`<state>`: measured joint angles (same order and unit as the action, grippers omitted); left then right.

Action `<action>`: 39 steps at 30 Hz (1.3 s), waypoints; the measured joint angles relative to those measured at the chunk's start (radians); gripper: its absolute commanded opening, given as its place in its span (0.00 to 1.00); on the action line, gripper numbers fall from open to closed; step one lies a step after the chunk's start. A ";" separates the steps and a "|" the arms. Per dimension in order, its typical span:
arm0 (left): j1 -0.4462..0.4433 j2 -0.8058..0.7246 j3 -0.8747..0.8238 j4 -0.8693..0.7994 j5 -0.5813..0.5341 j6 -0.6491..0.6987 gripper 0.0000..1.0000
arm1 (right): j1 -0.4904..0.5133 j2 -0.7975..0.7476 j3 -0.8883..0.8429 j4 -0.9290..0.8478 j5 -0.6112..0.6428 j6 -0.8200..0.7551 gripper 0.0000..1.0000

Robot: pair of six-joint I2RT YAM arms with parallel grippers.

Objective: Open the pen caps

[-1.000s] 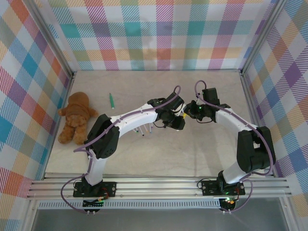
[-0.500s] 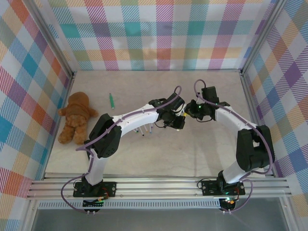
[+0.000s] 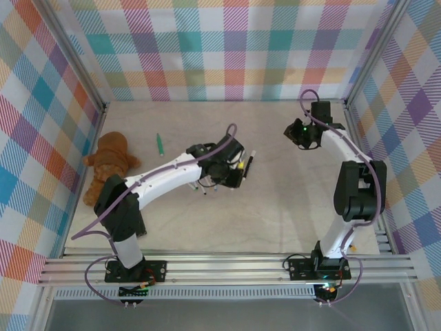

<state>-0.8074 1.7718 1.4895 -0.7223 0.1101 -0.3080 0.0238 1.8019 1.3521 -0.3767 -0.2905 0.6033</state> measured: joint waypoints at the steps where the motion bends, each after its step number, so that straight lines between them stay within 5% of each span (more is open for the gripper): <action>1: 0.036 0.022 0.035 -0.011 -0.008 0.006 0.00 | 0.003 0.016 0.002 -0.010 0.010 -0.009 0.00; 12: 0.426 0.375 0.300 -0.111 -0.173 0.029 0.00 | 0.003 0.071 0.003 -0.076 0.096 -0.048 0.00; 32: 0.582 0.539 0.452 -0.249 -0.321 0.048 0.00 | 0.003 0.130 0.040 -0.114 0.135 -0.089 0.00; 39: 0.593 0.553 0.472 -0.270 -0.333 0.051 0.29 | 0.003 0.160 0.064 -0.148 0.195 -0.097 0.00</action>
<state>-0.2142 2.3245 1.9610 -0.9920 -0.2230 -0.2573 0.0265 1.9617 1.4166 -0.5243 -0.0956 0.5064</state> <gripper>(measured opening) 0.255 0.131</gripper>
